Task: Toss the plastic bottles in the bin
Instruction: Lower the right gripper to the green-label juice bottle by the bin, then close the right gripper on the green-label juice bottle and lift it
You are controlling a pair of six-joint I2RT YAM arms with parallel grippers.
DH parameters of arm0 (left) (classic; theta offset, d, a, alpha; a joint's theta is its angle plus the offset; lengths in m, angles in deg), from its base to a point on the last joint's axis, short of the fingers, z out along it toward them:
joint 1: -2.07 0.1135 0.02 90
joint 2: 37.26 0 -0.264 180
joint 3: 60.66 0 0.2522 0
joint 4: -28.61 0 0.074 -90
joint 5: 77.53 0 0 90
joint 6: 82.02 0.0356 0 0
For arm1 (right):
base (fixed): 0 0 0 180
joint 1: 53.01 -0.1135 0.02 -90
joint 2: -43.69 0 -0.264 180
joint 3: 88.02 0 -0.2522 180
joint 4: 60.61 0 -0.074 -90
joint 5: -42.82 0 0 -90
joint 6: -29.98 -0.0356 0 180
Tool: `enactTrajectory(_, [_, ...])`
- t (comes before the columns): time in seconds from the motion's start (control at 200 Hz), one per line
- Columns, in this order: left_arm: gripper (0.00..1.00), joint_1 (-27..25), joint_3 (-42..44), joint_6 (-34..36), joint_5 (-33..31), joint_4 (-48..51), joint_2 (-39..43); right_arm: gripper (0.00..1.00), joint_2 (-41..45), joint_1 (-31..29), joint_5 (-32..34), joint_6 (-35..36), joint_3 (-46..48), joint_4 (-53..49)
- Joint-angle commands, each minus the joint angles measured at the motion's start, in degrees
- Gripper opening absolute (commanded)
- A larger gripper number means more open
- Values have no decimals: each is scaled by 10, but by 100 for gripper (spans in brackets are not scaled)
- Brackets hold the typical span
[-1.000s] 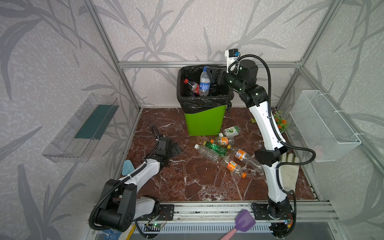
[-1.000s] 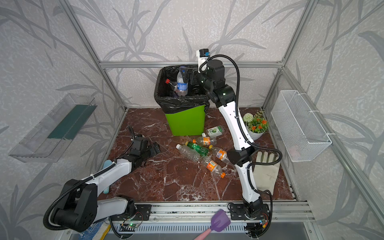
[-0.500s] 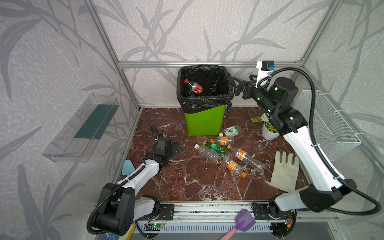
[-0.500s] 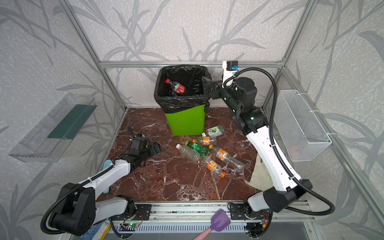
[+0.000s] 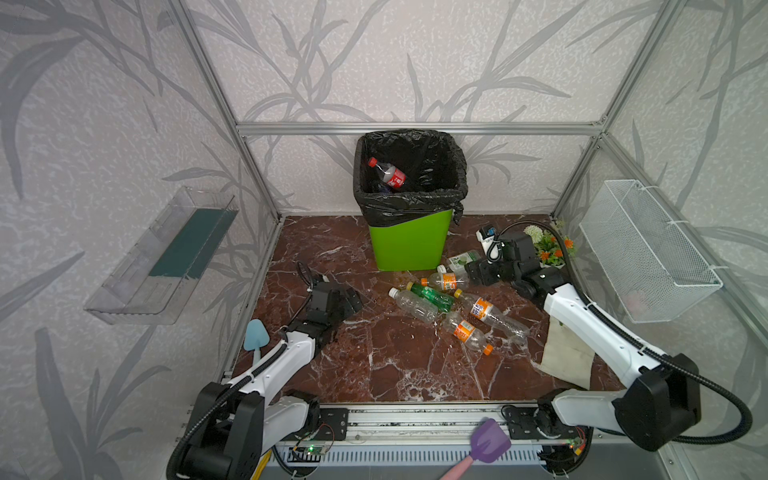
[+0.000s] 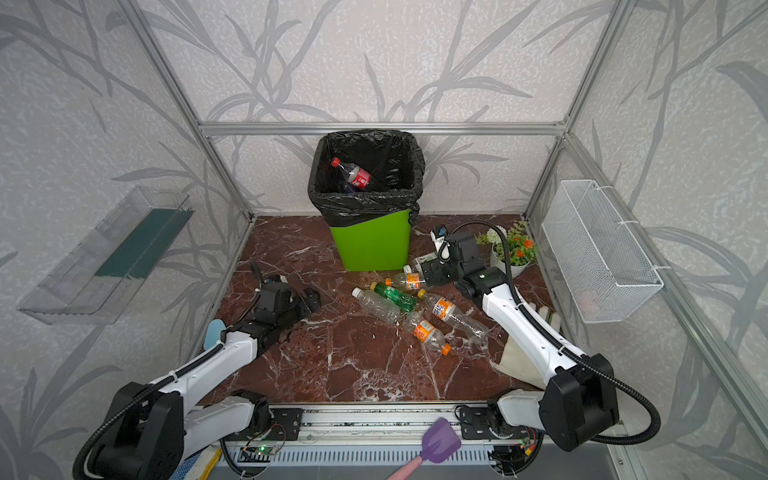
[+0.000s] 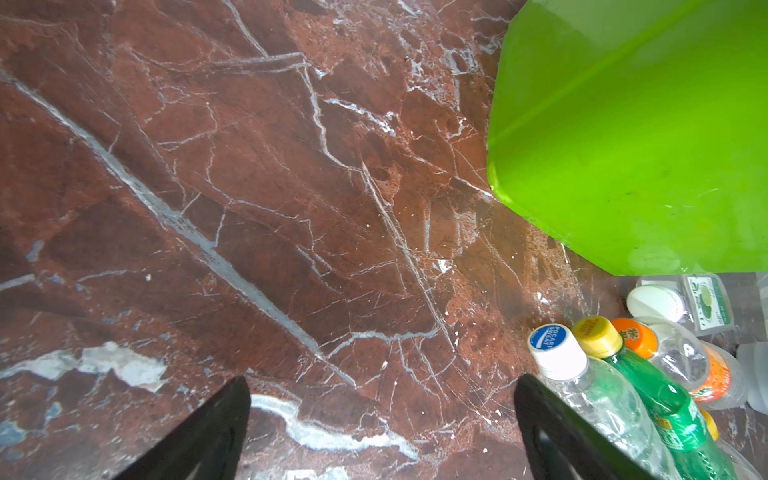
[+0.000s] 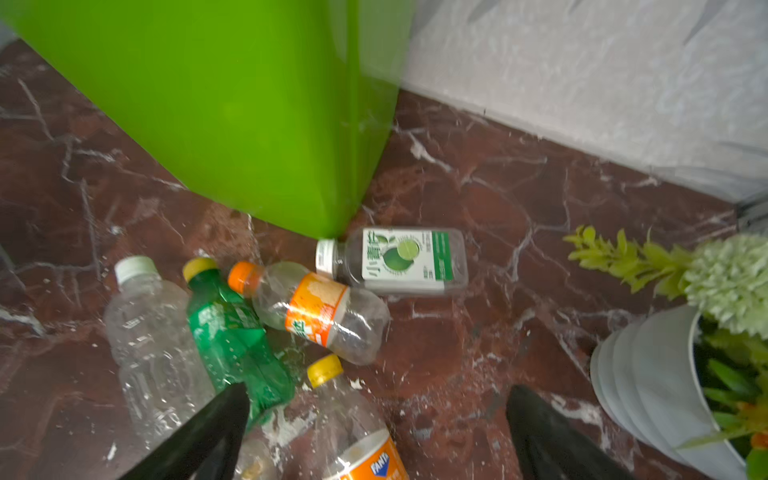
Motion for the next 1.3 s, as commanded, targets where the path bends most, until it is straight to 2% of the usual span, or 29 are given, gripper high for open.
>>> enactTrajectory(0.0, [99,-2,6,-8,-8,-9,0,99,-44,36,8,-52,-34,-18])
enactTrajectory(0.23, [99,-3,2,-4,-1,-10,-13,99,-115,51,-19,-209,-47,21])
enactTrajectory(0.36, [99,-4,1,-1,0,-13,-20,99,-159,63,-63,-317,-52,54])
enactTrajectory(0.56, [99,-3,0,-1,5,-17,-30,99,-247,63,-95,-433,-82,93])
enactTrajectory(0.745, [99,-3,2,6,-4,-11,-30,99,-313,62,-109,-448,-131,90])
enactTrajectory(1.07, [99,-3,-3,13,-4,-17,-47,99,-393,59,-58,-447,-216,42])
enactTrajectory(1.295, [99,-3,-5,17,-4,-17,-57,99,-463,49,-26,-419,-326,-67])
